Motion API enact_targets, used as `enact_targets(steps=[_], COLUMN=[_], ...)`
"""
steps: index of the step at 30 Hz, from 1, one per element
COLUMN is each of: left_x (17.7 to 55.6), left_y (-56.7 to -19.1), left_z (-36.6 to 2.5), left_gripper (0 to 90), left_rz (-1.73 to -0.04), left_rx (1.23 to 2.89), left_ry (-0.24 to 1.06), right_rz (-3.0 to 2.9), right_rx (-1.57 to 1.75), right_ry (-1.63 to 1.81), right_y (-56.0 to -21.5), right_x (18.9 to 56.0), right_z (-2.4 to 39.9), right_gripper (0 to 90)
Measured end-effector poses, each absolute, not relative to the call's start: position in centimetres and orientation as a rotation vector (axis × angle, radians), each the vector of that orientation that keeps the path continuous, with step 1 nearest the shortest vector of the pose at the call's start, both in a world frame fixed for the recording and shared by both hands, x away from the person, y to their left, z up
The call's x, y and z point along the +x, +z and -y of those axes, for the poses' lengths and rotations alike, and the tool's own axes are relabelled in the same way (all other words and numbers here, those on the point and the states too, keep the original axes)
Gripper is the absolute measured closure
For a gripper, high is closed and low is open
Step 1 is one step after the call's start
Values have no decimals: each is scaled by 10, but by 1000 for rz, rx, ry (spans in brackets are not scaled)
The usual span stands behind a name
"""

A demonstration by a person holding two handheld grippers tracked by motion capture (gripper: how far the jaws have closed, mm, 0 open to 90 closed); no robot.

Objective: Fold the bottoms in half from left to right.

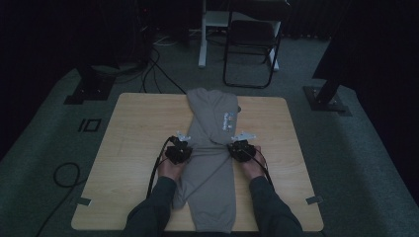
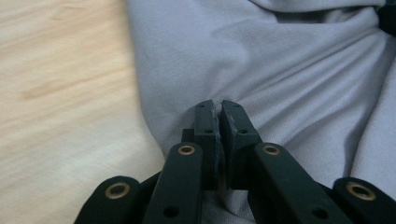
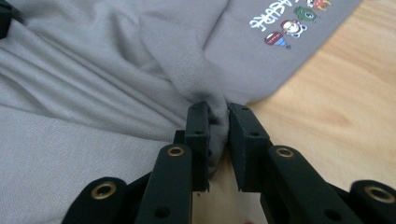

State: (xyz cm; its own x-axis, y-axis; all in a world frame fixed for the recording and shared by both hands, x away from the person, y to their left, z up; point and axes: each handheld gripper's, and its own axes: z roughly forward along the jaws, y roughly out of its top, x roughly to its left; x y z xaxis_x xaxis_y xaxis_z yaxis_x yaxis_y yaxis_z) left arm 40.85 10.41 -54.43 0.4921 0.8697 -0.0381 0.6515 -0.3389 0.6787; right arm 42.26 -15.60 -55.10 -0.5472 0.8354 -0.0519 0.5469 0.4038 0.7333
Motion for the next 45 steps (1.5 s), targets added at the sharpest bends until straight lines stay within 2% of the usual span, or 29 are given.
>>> enact_targets(steps=[7, 11, 12, 13, 15, 17, 23, 26, 32, 34, 35, 36, 38, 39, 45], left_x=[437, 442, 446, 446, 436, 436, 395, 373, 360, 357, 356, 355, 351, 348, 327], left_y=[-545, -544, -538, -538, -526, -526, -516, -527, -543, -545, -544, -544, -542, -540, -519], left_z=[-106, -105, -111, -111, -123, -123, -149, -159, -165, -162, -161, -159, -155, -151, -120], left_gripper=[850, 812, 747, 712, 670, 652, 570, 545, 528, 548, 605, 704, 848, 876, 887], left_rz=[-1322, -1338, -1338, -1338, -1306, -1306, -1280, -1296, -1319, -1300, -1288, -1275, -1236, -1205, -1039], left_rx=[2054, 2061, 2055, 2055, 2009, 2009, 1959, 1979, 2025, 2043, 2051, 2060, 2055, 2047, 2043], left_ry=[483, 487, 444, 444, 414, 414, 381, 376, 337, 348, 335, 305, 295, 284, 296], right_rz=[-2227, -2219, -2221, -2221, -2203, -2192, -2167, -2163, -2194, -2201, -2204, -2207, -2212, -2213, -2217], right_rx=[1235, 1262, 1273, 1273, 1315, 1335, 1339, 1288, 1206, 1201, 1193, 1190, 1192, 1195, 1168], right_ry=[960, 971, 970, 970, 948, 943, 959, 995, 1014, 1018, 1018, 1020, 1026, 1027, 1032], right_y=[-551, -551, -551, -551, -550, -550, -544, -534, -529, -530, -530, -531, -532, -533, -531], right_x=[451, 459, 463, 463, 464, 463, 455, 443, 422, 417, 415, 412, 407, 405, 389], right_z=[148, 147, 148, 148, 152, 154, 160, 164, 165, 166, 166, 167, 169, 170, 176], right_gripper=[780, 761, 706, 706, 624, 624, 576, 562, 545, 540, 539, 539, 538, 537, 537])
